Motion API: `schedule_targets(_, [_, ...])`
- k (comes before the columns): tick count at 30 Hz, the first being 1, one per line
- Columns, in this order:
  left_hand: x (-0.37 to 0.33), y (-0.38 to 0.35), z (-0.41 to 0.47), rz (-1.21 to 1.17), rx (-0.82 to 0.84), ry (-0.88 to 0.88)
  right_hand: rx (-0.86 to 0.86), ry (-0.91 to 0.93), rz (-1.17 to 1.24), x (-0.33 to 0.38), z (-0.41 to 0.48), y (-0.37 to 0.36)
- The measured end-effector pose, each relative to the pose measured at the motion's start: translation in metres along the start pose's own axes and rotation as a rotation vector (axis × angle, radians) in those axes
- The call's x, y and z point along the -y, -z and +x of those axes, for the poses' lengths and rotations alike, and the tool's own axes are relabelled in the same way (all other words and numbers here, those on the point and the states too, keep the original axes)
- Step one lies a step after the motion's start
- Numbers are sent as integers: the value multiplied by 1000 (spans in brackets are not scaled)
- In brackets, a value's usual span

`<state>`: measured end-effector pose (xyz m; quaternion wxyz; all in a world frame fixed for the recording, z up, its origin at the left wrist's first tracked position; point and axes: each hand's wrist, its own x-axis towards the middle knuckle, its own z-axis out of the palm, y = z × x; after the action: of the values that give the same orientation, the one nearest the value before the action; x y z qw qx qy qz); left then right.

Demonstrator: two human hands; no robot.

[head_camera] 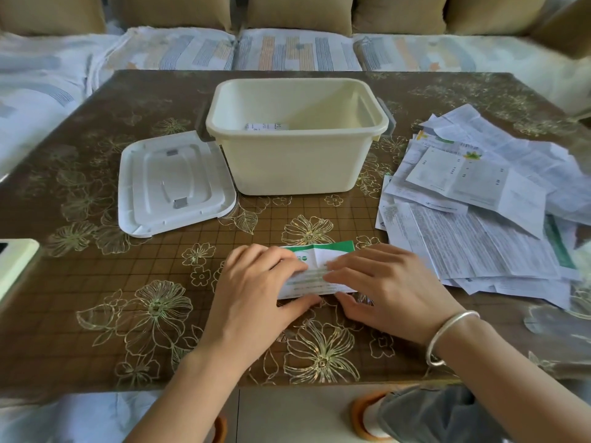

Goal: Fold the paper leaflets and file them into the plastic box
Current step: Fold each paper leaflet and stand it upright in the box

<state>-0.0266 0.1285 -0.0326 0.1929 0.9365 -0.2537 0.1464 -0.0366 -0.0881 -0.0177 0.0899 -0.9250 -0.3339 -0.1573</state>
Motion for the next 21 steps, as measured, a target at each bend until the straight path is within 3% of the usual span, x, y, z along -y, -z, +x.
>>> schedule_targets(8, [1,2,-3,-61,-64,14,-151,-170,63,12,7,3])
schedule_targets(12, [-6,3,-10,-129,-76,126,-172,-304,186,16,2,1])
schedule_targets(16, [-9,-4,-8,-160,-78,257,-123,-496,218,15,-2,-7])
schedule_targets(21, [-8,-5,-5,-62,-112,251,2,-588,175,16,4,-6])
